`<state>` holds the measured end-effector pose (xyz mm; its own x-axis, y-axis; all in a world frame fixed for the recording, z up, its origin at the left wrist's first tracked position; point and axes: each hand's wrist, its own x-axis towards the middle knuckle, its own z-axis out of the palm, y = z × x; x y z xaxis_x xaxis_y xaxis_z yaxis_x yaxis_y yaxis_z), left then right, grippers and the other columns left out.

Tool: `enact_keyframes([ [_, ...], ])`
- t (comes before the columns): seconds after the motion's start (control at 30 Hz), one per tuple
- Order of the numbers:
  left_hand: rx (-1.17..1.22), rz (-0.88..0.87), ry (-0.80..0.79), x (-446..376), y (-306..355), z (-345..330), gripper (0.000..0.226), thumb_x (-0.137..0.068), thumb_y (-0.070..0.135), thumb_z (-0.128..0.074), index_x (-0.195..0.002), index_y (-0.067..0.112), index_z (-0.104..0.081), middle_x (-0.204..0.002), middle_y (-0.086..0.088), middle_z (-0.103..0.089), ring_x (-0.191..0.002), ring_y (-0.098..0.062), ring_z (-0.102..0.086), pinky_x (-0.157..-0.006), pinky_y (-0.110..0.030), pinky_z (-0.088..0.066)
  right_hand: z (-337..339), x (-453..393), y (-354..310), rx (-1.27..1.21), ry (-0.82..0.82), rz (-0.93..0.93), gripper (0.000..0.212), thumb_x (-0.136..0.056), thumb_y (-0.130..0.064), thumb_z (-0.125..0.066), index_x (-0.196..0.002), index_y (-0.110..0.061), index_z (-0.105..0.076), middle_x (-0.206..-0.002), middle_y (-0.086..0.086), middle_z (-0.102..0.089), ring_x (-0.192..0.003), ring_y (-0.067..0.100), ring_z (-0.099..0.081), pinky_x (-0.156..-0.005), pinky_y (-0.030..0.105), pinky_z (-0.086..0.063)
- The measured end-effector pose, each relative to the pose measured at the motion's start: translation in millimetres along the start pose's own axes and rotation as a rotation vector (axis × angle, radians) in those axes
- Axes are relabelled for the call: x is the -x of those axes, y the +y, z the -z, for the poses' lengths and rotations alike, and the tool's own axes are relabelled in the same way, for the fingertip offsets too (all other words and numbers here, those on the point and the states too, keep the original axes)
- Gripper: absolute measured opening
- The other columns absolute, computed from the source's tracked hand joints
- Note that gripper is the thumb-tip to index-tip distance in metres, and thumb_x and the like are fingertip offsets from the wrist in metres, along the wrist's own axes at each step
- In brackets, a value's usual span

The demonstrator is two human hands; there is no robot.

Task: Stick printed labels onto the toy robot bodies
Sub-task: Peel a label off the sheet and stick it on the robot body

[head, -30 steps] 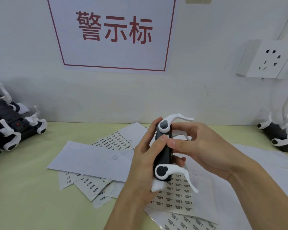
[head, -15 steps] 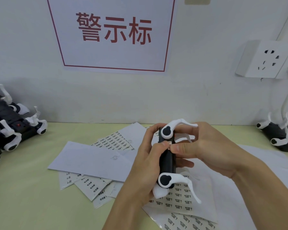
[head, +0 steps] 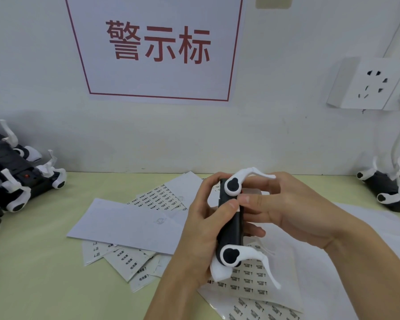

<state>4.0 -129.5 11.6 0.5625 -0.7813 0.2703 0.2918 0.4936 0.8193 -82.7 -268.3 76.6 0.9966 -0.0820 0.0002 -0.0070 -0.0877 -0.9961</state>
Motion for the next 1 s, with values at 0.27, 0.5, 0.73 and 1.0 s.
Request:
enact_keyframes([
  [0.27, 0.038, 0.021, -0.045, 1, -2, -1, 0.042, -0.078, 0.018, -0.061, -0.119, 0.025, -0.059, -0.113, -0.021, -0.068, -0.065, -0.036, -0.067, -0.073, -0.044, -0.058, 7, 5, 1, -0.025, -0.055, 0.022, 0.019, -0.099, 0.002, -0.053, -0.111, 0.001, -0.068, -0.094, 0.015, -0.063, -0.07, 0.037, -0.037, -0.063, 0.03, -0.049],
  [0.5, 0.0, 0.008, -0.076, 0, -2, 1, 0.041, -0.085, 0.015, -0.064, -0.124, 0.026, -0.059, -0.115, -0.019, -0.069, -0.07, -0.037, -0.069, -0.078, -0.051, -0.059, 7, 5, -1, 0.036, -0.044, 0.02, 0.022, -0.094, -0.019, -0.068, -0.109, -0.004, -0.071, -0.098, 0.023, -0.063, -0.072, 0.031, -0.048, -0.066, 0.026, -0.05],
  [0.73, -0.014, 0.002, -0.077, 1, -2, 0, 0.046, -0.084, 0.01, -0.06, -0.128, 0.022, -0.057, -0.112, -0.02, -0.069, -0.073, -0.04, -0.07, -0.078, -0.051, -0.058, 10, 7, -4, 0.118, -0.101, 0.079, 0.016, -0.095, -0.014, -0.067, -0.108, -0.006, -0.069, -0.102, 0.039, -0.055, -0.07, 0.038, -0.048, -0.065, 0.035, -0.048],
  [1.0, -0.023, 0.059, -0.104, 0, -2, -4, 0.057, -0.082, 0.022, -0.057, -0.139, 0.027, -0.054, -0.125, -0.02, -0.065, -0.071, -0.038, -0.067, -0.076, -0.044, -0.057, 18, 13, -2, 0.181, -0.004, -0.012, 0.044, -0.083, -0.037, -0.073, -0.126, -0.037, -0.063, -0.117, -0.004, -0.071, -0.104, 0.014, -0.068, -0.089, 0.035, -0.052],
])
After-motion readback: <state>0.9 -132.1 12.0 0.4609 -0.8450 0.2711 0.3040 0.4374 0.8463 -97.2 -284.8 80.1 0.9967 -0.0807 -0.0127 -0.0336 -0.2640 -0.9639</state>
